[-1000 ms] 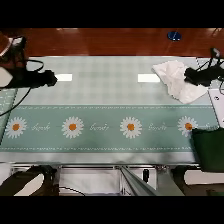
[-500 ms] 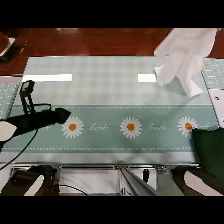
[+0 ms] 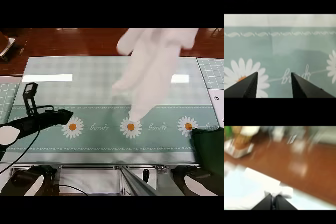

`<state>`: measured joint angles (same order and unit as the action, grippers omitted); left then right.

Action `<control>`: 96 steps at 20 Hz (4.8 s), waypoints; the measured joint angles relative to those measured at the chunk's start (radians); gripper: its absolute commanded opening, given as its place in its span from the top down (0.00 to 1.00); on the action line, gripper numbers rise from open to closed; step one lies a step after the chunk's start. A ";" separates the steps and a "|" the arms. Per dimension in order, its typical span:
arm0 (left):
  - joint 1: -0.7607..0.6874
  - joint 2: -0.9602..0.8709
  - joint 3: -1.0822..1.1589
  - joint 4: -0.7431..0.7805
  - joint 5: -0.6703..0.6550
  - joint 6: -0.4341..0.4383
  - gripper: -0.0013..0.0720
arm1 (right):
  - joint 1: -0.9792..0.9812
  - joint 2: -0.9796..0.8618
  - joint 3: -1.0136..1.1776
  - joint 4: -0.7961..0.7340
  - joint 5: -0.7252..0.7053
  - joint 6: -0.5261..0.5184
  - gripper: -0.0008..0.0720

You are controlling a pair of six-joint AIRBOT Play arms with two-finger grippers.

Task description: Fold the shirts.

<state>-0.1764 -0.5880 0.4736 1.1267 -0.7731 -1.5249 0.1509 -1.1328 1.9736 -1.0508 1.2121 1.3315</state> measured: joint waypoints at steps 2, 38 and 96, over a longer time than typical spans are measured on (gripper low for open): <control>0.014 0.000 0.017 0.007 0.013 0.013 0.29 | 0.082 -0.006 -0.095 -0.007 0.050 0.001 0.96; 0.228 -0.482 -0.092 -0.827 -0.061 0.432 0.29 | -0.319 0.237 -1.416 0.058 -0.212 0.174 0.43; 0.298 0.025 0.069 -0.319 -0.297 0.230 0.96 | -0.119 0.217 -0.539 -0.316 0.100 0.259 0.96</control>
<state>0.1211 -0.5629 0.5430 0.8078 -1.0702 -1.2953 0.0315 -0.9154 1.4342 -1.3670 1.3125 1.5902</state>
